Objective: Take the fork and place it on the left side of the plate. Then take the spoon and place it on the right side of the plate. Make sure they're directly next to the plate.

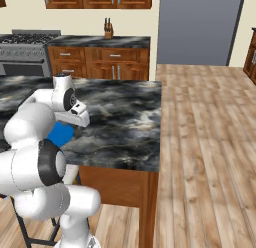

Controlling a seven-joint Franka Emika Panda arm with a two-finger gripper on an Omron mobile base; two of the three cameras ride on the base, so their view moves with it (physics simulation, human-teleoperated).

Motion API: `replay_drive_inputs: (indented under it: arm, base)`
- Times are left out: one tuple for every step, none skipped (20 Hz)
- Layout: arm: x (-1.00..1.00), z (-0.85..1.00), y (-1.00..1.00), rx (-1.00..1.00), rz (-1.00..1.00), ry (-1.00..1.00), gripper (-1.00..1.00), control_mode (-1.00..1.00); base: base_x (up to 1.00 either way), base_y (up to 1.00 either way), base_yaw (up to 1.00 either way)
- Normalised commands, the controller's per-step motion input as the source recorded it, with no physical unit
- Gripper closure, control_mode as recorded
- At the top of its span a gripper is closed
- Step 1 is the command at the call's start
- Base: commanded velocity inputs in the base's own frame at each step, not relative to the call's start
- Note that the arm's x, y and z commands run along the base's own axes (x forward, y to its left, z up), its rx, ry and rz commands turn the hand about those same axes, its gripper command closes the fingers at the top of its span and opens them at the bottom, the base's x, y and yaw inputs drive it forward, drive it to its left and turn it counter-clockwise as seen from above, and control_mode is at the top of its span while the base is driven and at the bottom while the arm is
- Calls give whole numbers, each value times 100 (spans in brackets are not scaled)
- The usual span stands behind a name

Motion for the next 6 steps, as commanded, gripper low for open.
replay_drive_inputs:
  arm:
    - [-100,21,-16,0,4,0,-100,-100]
    - [-100,21,-20,0,5,0,-100,-100]
    - [-100,24,-21,0,8,0,-100,-100]
    - [-100,27,-24,0,10,0,-100,-100]
    - [-100,29,-24,0,10,0,-100,-100]
    - [-100,29,-23,0,10,0,-100,-100]
  base:
    - [0,0,0]
    - [0,0,0]
    - [0,0,0]
    - [0,0,0]
    - [0,0,0]
    - [0,0,0]
